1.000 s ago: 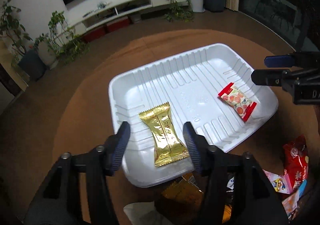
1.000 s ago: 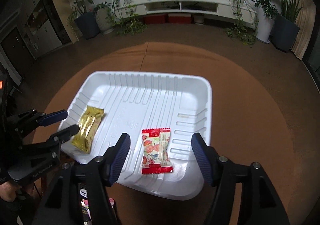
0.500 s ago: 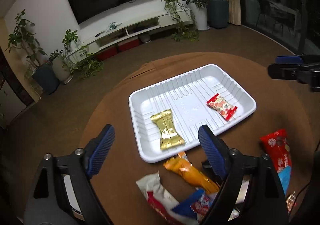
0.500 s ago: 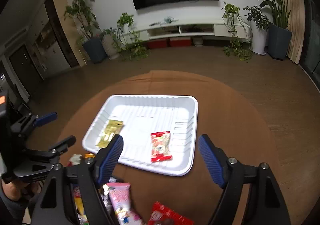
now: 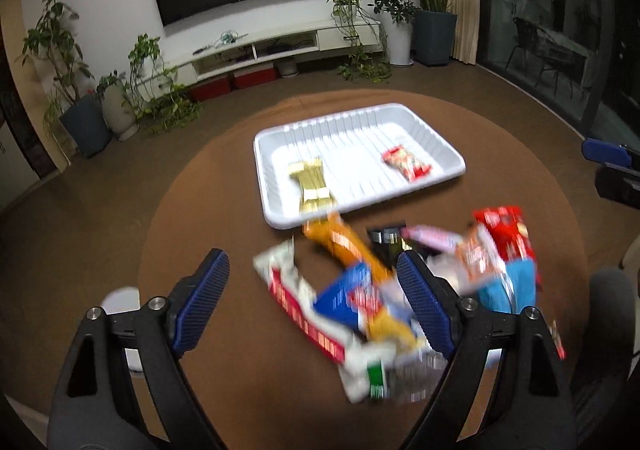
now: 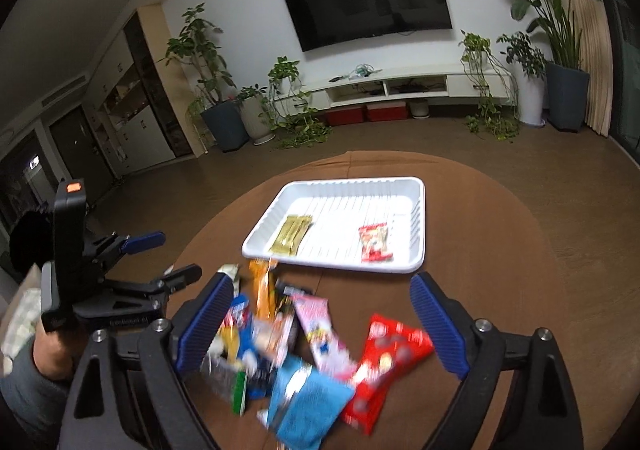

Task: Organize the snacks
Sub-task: 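Lift both tools away from the tray back toward the snack pile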

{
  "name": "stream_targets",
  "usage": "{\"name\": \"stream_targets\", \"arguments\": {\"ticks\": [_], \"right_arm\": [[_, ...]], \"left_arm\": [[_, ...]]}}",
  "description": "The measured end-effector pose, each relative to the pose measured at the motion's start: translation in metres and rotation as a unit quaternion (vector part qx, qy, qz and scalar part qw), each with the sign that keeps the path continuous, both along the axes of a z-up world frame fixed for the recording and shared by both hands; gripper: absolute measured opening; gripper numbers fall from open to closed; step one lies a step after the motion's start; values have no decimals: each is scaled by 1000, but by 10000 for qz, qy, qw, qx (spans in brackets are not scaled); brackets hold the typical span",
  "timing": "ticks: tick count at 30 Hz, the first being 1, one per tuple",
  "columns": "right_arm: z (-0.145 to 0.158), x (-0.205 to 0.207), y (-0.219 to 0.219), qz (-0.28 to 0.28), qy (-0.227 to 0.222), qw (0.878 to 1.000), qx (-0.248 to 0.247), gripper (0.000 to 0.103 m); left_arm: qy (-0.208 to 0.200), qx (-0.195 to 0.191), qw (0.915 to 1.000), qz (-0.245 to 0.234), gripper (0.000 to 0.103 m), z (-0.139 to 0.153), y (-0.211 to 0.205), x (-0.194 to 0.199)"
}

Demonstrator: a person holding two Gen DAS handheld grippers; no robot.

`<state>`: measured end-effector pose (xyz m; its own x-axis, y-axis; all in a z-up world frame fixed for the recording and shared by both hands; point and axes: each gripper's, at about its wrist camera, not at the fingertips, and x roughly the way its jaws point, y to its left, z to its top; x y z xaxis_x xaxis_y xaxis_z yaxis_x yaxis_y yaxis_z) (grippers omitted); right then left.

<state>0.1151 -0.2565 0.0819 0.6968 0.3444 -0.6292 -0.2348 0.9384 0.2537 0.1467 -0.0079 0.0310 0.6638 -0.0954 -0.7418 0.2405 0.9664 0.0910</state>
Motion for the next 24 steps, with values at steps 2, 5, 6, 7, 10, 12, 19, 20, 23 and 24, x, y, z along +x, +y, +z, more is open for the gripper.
{"name": "stream_targets", "arguments": {"ticks": [2, 5, 6, 7, 10, 12, 19, 20, 23, 24], "right_arm": [[-11, -23, 5, 145, 28, 9999, -74, 93], [-33, -50, 12, 392, 255, 9987, -182, 93], [-40, -58, 15, 439, 334, 9982, -223, 93], [-49, -64, 18, 472, 446, 9976, -254, 93], [-74, -81, 25, 602, 789, 9947, -278, 93], [-82, -87, 34, 682, 874, 9930, -414, 93], [-88, -92, 46, 544, 835, 9919, -786, 93], [-89, -91, 45, 478, 911, 9922, -697, 93], [-96, -89, 47, 588, 1040, 9904, -700, 89], [-98, -90, 48, 675, 1036, 9888, -841, 87]], "left_arm": [[140, -214, 9997, 32, 86, -11, 12, -18], [439, -598, 9972, 129, 86, -33, 30, -46], [515, -688, 9961, 179, 86, -39, 34, -53], [629, -838, 9942, 236, 86, -48, 38, -63], [883, -1031, 9903, 288, 86, -69, 38, -81], [962, -1013, 9901, 112, 86, -80, 28, -93], [728, -574, 9949, -407, 86, -78, -2, -107], [746, -566, 9946, -441, 86, -78, -3, -106], [831, -569, 9925, -695, 86, -77, -7, -106], [855, -553, 9917, -779, 86, -78, -8, -108]]}}
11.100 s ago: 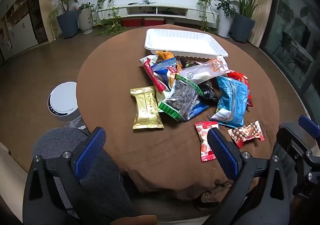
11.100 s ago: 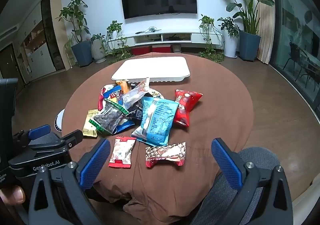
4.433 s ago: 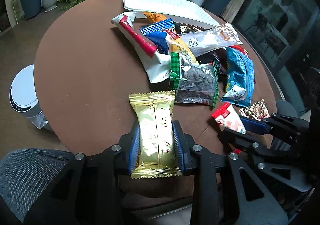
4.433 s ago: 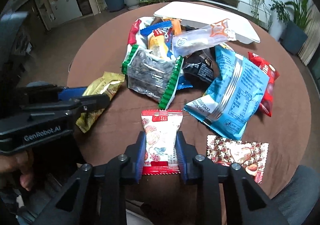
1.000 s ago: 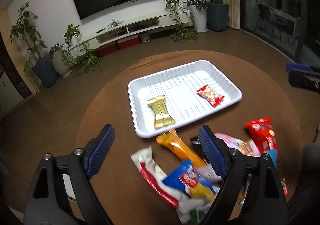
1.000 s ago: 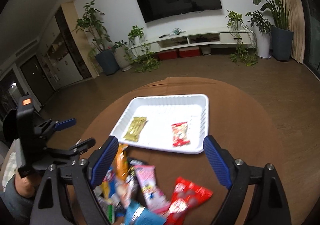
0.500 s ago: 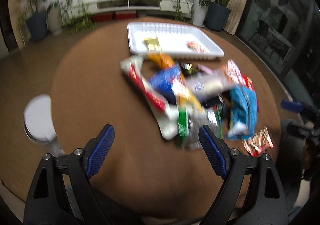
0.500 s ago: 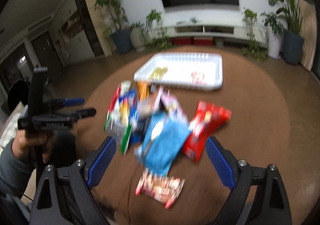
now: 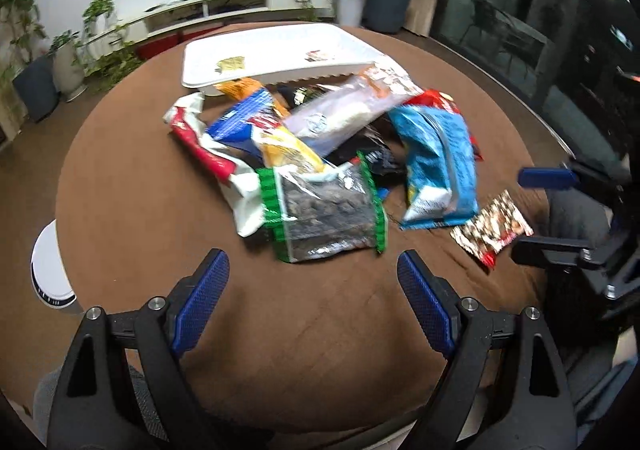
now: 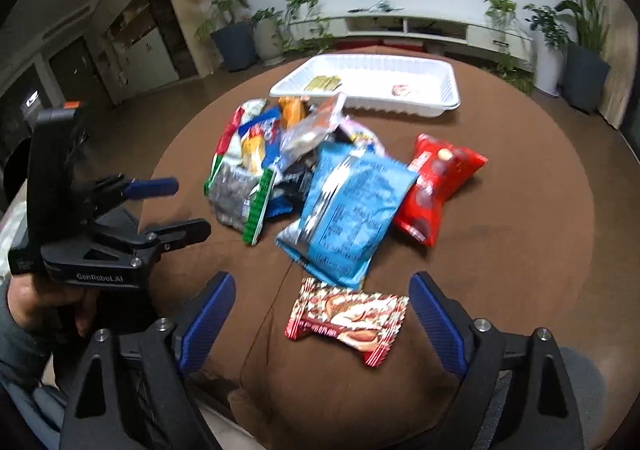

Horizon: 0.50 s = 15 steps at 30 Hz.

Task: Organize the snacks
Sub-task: 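Lift both tools away from the tray back toward the snack pile, then grasp the green-edged seed bag with the left tool while the right tool grasps the brown wafer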

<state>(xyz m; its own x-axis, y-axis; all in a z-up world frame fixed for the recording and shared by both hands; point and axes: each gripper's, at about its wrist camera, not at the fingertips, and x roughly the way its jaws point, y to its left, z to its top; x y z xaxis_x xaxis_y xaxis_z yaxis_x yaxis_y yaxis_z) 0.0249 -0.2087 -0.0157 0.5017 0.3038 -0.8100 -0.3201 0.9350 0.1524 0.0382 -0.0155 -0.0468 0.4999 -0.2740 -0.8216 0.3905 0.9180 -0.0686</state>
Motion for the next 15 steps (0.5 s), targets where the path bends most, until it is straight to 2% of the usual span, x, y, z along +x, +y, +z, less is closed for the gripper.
{"name": "stream_targets", "arguments": {"ticks": [4, 6, 9, 13, 15], "right_arm": [[3, -2, 5, 782, -61, 9961, -411, 85], [9, -4, 7, 1352, -200, 9892, -522, 84], [9, 0, 11, 2095, -144, 9738, -874, 81], [-5, 15, 13, 2591, 151, 9590, -1135, 72], [-13, 19, 14, 2748, 350, 9539, -1156, 69]], "left_arm": [[163, -262, 9990, -313, 86, 4, 2, 2], [193, -353, 9984, -407, 86, 7, 1, 6], [142, -355, 9968, -702, 86, 11, -5, 5], [42, -107, 9893, -1455, 86, 15, -17, 2], [-77, 284, 9838, -1769, 86, 15, -22, 3]]}}
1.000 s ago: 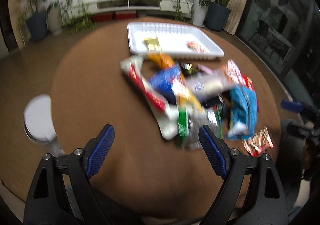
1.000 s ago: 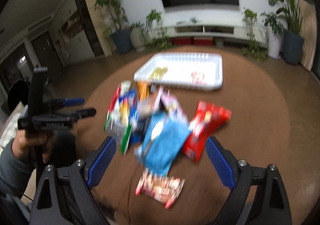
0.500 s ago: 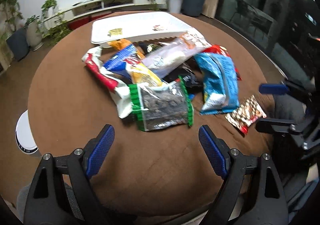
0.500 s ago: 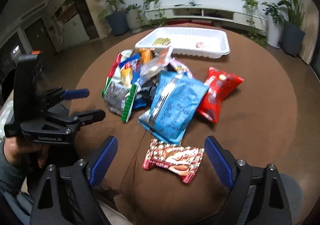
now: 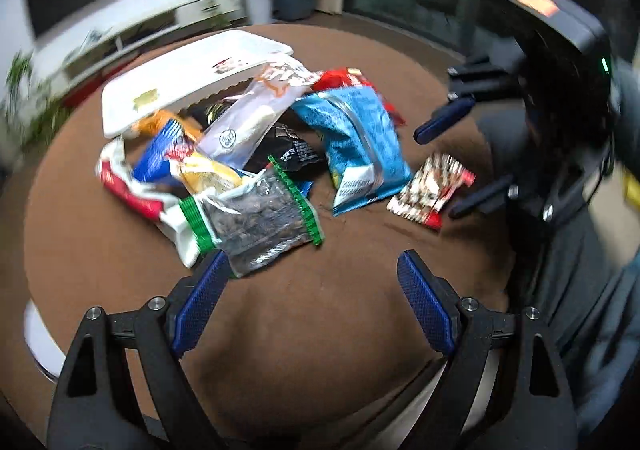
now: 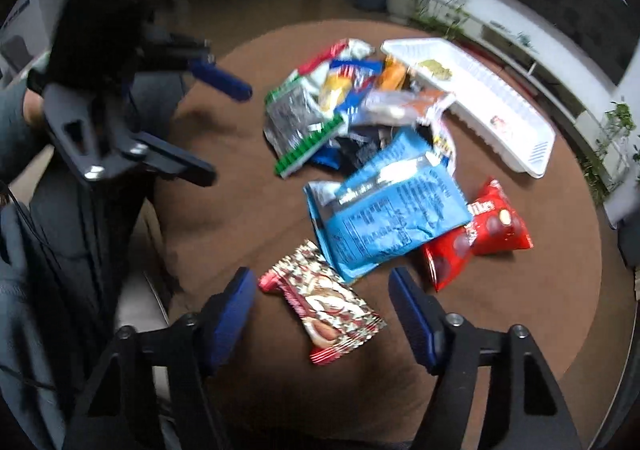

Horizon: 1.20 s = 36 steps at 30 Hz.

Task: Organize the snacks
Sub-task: 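Grasp the green-edged seed bag with the left tool while the right tool grasps the brown wafer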

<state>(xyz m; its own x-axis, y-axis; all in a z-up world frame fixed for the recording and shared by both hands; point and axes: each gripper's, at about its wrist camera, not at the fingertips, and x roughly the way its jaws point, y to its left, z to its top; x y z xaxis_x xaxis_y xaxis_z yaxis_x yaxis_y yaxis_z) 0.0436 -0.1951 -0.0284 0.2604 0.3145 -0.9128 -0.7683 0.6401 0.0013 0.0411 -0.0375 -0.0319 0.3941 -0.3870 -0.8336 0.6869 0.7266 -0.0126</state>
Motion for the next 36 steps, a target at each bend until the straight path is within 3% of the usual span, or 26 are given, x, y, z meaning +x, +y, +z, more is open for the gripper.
{"name": "stream_targets", "arguments": {"ticks": [7, 11, 14, 18, 22, 28, 36], "right_arm": [[-23, 0, 14, 456, 272, 9981, -317, 61], [-23, 1, 12, 380, 352, 9983, -283, 54], [-23, 1, 6, 251, 509, 9982, -173, 51], [-20, 3, -5, -80, 610, 9981, 31, 33], [-19, 2, -15, -354, 764, 9960, 288, 31], [-18, 6, -12, -527, 836, 9944, 379, 31], [-18, 9, -12, -565, 864, 9936, 452, 35]], "left_arm": [[-535, 514, 9939, -812, 86, 5, -7, 14], [-963, 1025, 9817, -1284, 86, 4, -19, 24], [-1009, 1379, 9739, -1493, 86, -2, -24, 36], [-988, 1794, 9625, -1780, 86, -15, -29, 45], [-1117, 2213, 9478, -2007, 87, -31, -38, 45], [-935, 2223, 9499, -1990, 87, -36, -43, 53], [-382, 2143, 9623, -1630, 86, -39, -41, 87]]}}
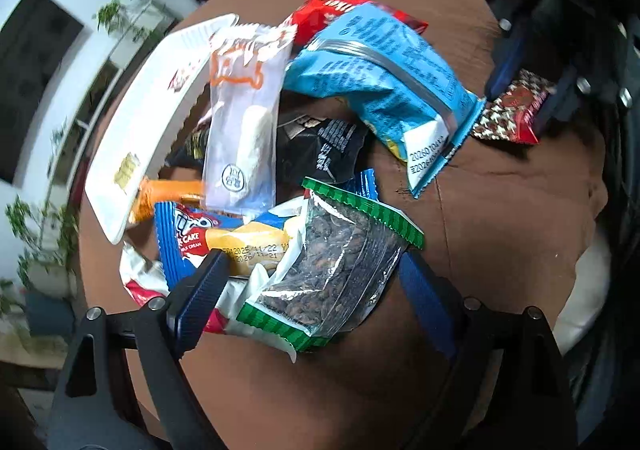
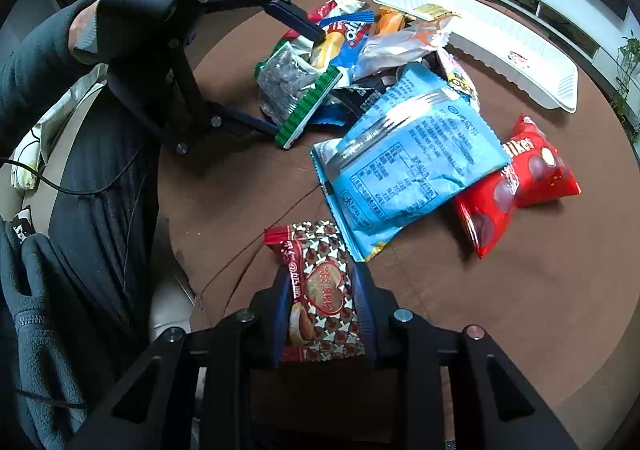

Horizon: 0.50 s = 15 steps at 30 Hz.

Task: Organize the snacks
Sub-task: 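Grasp the green-edged seed bag with the left tool while the right tool grasps the brown wafer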

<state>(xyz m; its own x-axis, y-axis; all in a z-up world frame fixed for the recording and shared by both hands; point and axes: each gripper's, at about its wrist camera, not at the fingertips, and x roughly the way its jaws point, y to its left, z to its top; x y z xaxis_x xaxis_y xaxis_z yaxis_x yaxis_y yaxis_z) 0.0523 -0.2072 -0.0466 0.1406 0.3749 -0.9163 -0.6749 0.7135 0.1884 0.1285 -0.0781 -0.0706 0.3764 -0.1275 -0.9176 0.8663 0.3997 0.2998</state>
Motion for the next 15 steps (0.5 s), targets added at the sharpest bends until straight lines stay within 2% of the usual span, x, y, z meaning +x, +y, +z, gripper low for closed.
{"name": "stream_targets", "arguments": {"ticks": [1, 3, 4, 9, 11, 15], "right_arm": [[1, 0, -2, -3, 22, 10000, 22, 38], [0, 0, 0, -2, 42, 10000, 37, 42], [0, -1, 1, 12, 39, 10000, 33, 45], [-1, -1, 6, -20, 54, 10000, 39, 47], [0, -1, 7, -34, 55, 10000, 33, 47], [0, -1, 10, -43, 41, 10000, -1, 47]], "left_arm": [[89, -53, 9999, 64, 85, 0, 1, 4], [331, -201, 9991, 143, 73, -1, 5, 14], [410, -241, 9987, 172, 71, -3, 8, 17], [904, -510, 9938, 389, 45, -6, 18, 34], [1055, -589, 9917, 442, 39, -8, 20, 38], [1063, -524, 9917, 508, 39, -9, 19, 47]]}}
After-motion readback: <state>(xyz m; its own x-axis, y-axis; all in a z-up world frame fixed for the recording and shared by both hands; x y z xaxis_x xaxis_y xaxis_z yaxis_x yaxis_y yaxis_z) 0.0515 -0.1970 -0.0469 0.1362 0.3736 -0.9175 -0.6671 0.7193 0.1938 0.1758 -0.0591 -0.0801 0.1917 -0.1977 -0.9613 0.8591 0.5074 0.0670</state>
